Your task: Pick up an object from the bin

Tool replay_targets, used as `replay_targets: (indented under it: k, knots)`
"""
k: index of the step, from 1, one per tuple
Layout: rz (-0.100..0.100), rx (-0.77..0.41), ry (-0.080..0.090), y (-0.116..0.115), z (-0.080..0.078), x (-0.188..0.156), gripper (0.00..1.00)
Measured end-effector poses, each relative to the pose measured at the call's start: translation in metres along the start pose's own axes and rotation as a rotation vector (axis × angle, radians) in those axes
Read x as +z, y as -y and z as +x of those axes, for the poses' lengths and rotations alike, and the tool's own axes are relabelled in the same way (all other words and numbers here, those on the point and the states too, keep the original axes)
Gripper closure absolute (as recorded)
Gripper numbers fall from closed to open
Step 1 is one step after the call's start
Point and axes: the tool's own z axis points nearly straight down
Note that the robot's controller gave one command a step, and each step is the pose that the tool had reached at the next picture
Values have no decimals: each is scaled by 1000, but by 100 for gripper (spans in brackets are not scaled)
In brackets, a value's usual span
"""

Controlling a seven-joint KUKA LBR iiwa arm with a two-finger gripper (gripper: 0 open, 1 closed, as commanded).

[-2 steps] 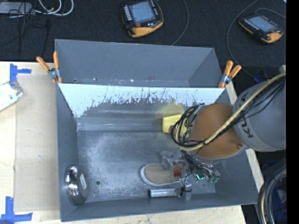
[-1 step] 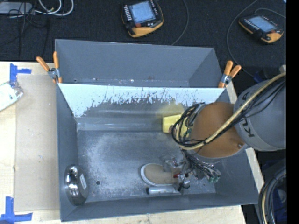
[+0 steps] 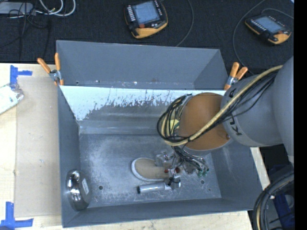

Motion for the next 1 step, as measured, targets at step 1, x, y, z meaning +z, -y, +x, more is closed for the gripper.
replay_targets:
  k: [1]
  knots:
    - [-4,2,3,-1,2,5,0]
